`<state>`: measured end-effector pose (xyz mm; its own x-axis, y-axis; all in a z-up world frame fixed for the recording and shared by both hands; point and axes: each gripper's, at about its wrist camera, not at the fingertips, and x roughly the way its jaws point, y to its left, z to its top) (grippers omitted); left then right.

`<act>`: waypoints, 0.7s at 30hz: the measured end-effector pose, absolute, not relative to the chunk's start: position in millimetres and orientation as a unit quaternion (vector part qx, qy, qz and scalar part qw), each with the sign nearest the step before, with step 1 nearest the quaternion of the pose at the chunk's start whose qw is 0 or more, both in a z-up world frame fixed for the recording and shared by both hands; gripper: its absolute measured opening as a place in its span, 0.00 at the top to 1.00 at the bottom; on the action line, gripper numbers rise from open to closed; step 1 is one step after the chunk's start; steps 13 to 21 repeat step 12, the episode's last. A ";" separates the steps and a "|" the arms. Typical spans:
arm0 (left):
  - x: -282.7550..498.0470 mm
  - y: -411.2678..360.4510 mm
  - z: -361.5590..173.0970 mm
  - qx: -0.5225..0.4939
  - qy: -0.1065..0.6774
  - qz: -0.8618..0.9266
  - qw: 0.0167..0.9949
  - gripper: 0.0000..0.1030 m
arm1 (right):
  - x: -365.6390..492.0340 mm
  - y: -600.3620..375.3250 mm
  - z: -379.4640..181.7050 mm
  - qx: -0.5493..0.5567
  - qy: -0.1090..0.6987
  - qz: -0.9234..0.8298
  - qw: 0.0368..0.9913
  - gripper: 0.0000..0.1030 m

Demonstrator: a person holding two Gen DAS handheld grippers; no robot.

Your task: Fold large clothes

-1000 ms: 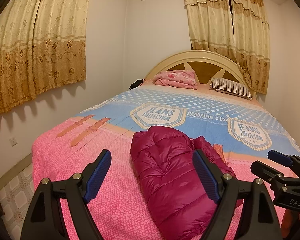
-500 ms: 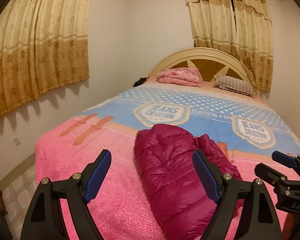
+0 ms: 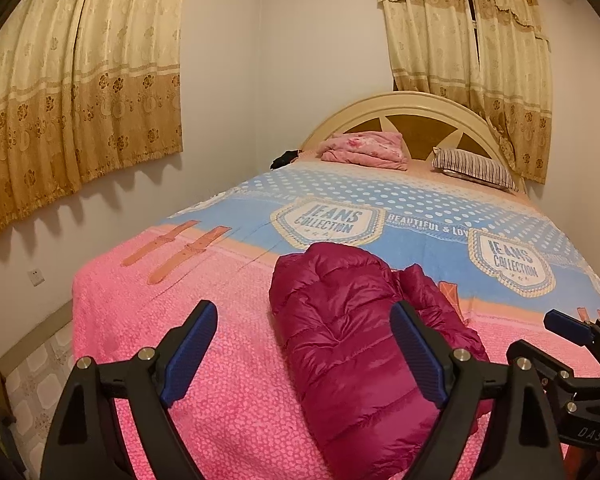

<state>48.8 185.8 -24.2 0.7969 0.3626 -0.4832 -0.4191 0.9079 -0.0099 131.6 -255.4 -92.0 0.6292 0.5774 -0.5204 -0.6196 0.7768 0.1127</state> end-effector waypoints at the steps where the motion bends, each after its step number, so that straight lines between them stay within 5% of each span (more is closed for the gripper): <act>1: 48.7 186.2 -24.8 -0.060 0.243 0.204 0.946 0.13 | 131.6 -255.2 -91.8 -0.039 0.275 0.332 0.902 0.17; 21: 49.8 177.3 -29.7 -0.037 0.237 0.193 0.952 0.12 | 131.3 -254.1 -95.6 -0.042 0.281 0.335 0.898 0.17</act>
